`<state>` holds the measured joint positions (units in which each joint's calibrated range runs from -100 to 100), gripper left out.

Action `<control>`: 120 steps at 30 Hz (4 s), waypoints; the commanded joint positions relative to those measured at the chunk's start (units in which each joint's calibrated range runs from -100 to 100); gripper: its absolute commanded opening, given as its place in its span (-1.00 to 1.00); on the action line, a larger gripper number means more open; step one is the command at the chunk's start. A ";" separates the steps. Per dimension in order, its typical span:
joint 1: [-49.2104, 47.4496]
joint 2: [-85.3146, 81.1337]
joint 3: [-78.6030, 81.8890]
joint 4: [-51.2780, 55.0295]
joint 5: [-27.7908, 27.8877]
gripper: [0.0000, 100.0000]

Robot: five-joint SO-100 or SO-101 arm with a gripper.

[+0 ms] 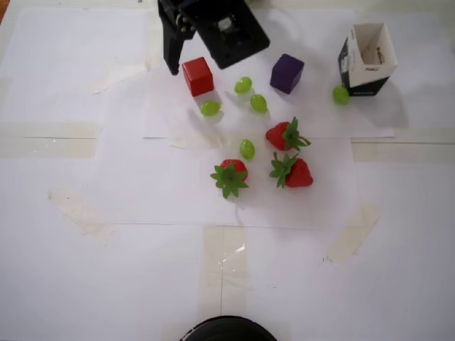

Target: Put the red cube on top of the purple cube

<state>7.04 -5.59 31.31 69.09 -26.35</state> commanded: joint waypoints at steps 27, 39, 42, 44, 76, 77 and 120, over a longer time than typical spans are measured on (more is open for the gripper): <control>-0.57 8.60 1.42 -7.24 0.54 -0.57; -0.50 9.20 1.42 -7.98 -0.20 -0.72; -0.42 8.86 1.42 -7.65 -0.15 -0.79; -0.42 8.17 0.78 -6.51 -0.10 -0.82; -23.00 -4.47 -18.58 15.96 -3.61 -0.83; -23.51 -3.87 -18.58 15.30 -3.76 -0.83; -29.25 6.28 -8.77 2.56 -5.67 -0.83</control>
<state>-22.77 1.32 22.17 73.12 -31.77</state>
